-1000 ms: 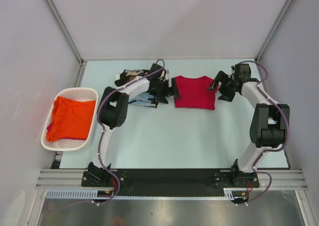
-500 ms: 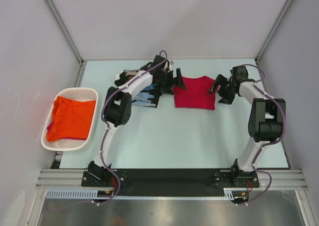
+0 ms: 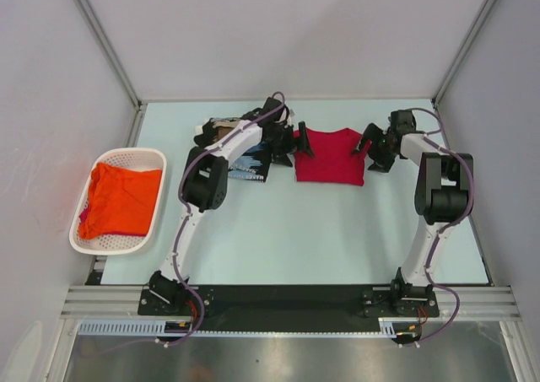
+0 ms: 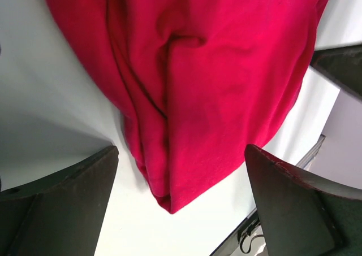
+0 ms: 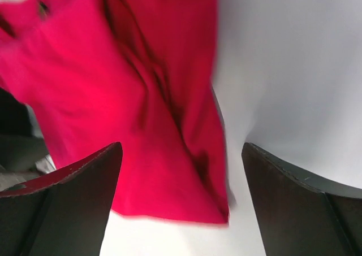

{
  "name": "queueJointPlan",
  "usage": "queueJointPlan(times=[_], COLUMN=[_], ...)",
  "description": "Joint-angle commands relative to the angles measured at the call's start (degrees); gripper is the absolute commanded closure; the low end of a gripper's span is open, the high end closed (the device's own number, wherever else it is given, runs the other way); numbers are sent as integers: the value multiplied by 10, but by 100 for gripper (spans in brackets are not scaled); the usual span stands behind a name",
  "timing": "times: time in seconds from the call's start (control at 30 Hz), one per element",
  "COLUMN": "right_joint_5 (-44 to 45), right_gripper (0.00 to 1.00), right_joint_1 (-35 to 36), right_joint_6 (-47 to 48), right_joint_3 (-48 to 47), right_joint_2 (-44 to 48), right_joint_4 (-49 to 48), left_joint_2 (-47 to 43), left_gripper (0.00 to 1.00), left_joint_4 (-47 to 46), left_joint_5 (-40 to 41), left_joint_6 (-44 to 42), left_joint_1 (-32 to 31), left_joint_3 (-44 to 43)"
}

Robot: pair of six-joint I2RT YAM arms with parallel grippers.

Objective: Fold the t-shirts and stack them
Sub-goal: Put the neatly folded tshirt into the corner of the board with both arms

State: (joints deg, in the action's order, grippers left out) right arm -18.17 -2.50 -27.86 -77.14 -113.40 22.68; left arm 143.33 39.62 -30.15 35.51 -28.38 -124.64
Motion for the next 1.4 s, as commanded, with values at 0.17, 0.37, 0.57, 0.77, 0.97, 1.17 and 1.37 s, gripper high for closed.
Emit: queueJointPlan(times=[0.17,0.37,0.57,0.77,0.97,1.17,1.37], right_joint_5=[-103,-149,-136,-79,29,52,34], right_gripper=[11,62,100,100,100,100,100], right_joint_1=[43,51,50,52,97,115,140], right_joint_6=[16,27,41,47,71,55,48], right_joint_3=[-147,-160,-136,-102,-131,-162,-209], right_joint_2=[-133,-152,-114,-13,75,103,82], right_joint_4=[-16,10,38,27,40,28,32], left_joint_2=[64,101,77,10,-45,-113,-181], left_gripper=[26,90,100,100,100,100,100], left_joint_4=[18,12,-9,-34,-39,-30,12], left_joint_5=[-14,-45,-45,-46,-47,-38,-19], left_joint_6=[36,58,58,56,40,25,-2], left_joint_1=[-22,-34,-32,-23,-12,12,68], left_joint_3=[-78,-108,-109,-114,-126,-126,-120])
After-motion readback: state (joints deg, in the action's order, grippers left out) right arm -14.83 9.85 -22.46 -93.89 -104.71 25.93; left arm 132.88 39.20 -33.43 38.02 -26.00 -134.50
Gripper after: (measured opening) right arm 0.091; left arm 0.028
